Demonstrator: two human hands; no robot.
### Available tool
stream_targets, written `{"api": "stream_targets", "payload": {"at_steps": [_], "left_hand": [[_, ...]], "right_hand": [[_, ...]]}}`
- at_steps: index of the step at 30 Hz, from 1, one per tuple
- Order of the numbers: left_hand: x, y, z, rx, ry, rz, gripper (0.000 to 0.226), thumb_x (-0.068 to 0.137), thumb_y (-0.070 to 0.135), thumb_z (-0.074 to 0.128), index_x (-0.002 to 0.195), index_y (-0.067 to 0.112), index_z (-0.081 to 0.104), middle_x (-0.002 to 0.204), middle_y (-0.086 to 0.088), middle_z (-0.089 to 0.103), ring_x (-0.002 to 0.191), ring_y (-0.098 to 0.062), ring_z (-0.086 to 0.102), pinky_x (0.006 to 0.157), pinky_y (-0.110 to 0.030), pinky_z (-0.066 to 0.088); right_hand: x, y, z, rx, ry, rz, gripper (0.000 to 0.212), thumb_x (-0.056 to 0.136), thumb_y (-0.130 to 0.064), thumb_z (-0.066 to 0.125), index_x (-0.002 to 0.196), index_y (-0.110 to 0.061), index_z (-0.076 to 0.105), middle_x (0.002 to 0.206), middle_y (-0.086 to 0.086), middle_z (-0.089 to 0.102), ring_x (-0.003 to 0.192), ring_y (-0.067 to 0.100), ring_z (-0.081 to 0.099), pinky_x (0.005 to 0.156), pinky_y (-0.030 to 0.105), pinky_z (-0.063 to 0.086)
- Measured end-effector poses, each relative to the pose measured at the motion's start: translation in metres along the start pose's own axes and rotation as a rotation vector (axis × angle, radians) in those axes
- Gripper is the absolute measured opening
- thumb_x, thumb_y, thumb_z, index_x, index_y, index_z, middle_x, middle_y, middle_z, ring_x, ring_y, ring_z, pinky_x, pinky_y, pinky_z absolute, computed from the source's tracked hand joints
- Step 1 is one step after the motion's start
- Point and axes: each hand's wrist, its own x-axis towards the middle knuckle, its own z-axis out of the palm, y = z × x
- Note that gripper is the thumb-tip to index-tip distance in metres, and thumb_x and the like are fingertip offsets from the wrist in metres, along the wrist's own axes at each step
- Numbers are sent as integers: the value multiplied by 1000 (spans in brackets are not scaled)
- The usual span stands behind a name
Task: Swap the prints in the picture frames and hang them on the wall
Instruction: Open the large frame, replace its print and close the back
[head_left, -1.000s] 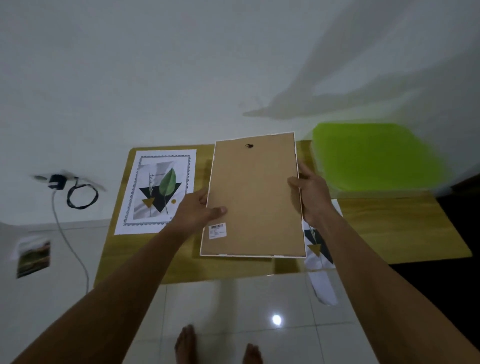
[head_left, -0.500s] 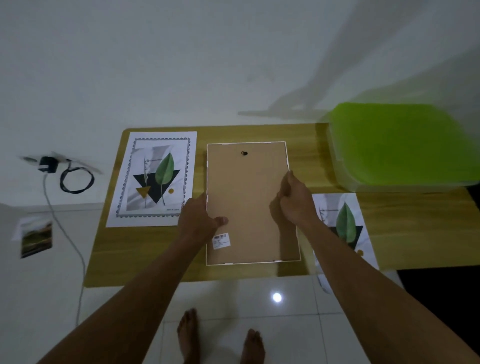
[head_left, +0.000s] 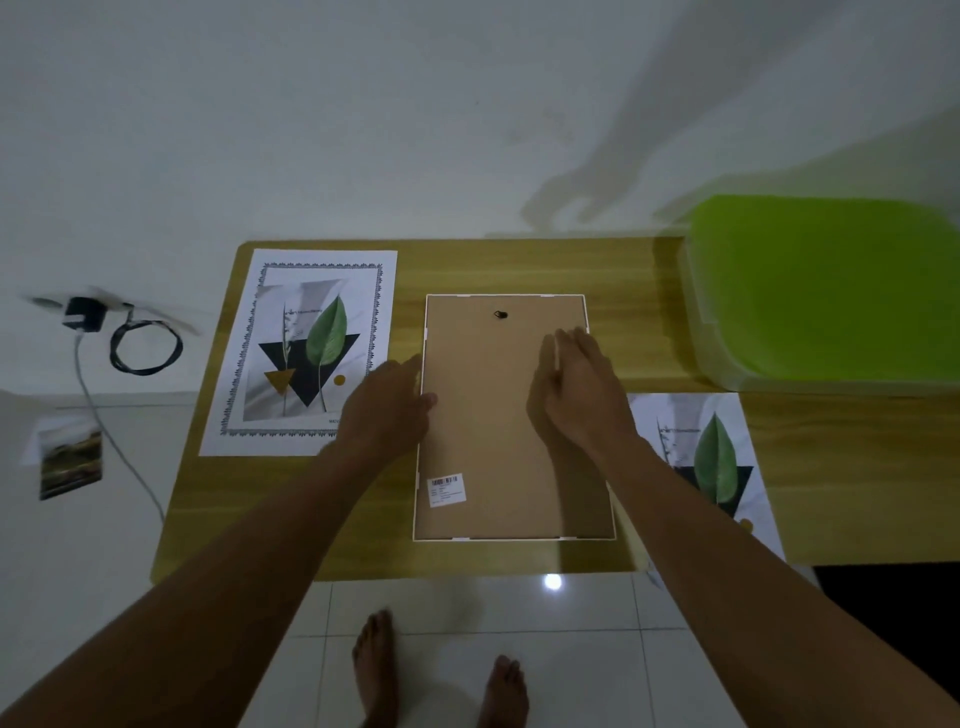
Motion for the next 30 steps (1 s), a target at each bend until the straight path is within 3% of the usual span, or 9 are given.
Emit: {"api": "stream_targets", "payload": {"at_steps": [4,7,9,14,20,26,30], "left_hand": [[37,-12,-9,220,38,207,57,90,17,61,142,8,39,139,-17,48,132,-37,41,105,-49,40],[57,-17,-12,370,-68,207,62,97,22,51,151,9,23,158,-15,21,147,-40,10,113,-62,20],[66,-19,-11,417,-130,199,62,100,25,45,153,10,15,162,-11,11,149,-39,1,114,-65,15],[77,-24,-11,406,-168,211,63,101,30,43,154,13,13,161,-3,17,150,-35,-1,114,-66,12],[82,-23,-19,361,-211,199,64,100,32,46,154,15,15,161,1,18,150,-31,-8,116,-64,4],[81,-24,-21,272,-283,170,65,102,31,43,156,19,7,163,1,10,150,-30,-4,119,-58,3],[80,-20,-25,243,-308,168,65,103,30,42,156,19,6,163,1,11,150,-29,2,119,-57,4]], "right_hand": [[41,-12,6,-58,-21,-112,49,100,-28,48,144,-7,39,152,16,35,142,31,28,114,48,28],[65,-14,14,-73,-39,-150,38,100,-28,49,131,-6,49,149,18,38,143,31,26,114,50,24],[76,-15,23,-111,-17,-173,32,100,-29,48,123,-8,54,145,17,43,140,32,29,112,50,22],[89,-18,39,-145,48,-118,30,101,-26,42,118,-12,63,144,16,49,139,33,35,112,53,22],[96,-24,44,-245,142,-135,28,97,-36,46,101,-18,67,110,5,62,114,30,50,96,53,37],[97,-33,53,-278,150,-92,29,100,-18,41,103,2,61,108,21,65,113,36,56,95,66,37],[99,-30,51,-265,118,-88,32,102,-17,35,112,4,57,113,21,62,117,36,52,100,68,30]]}}
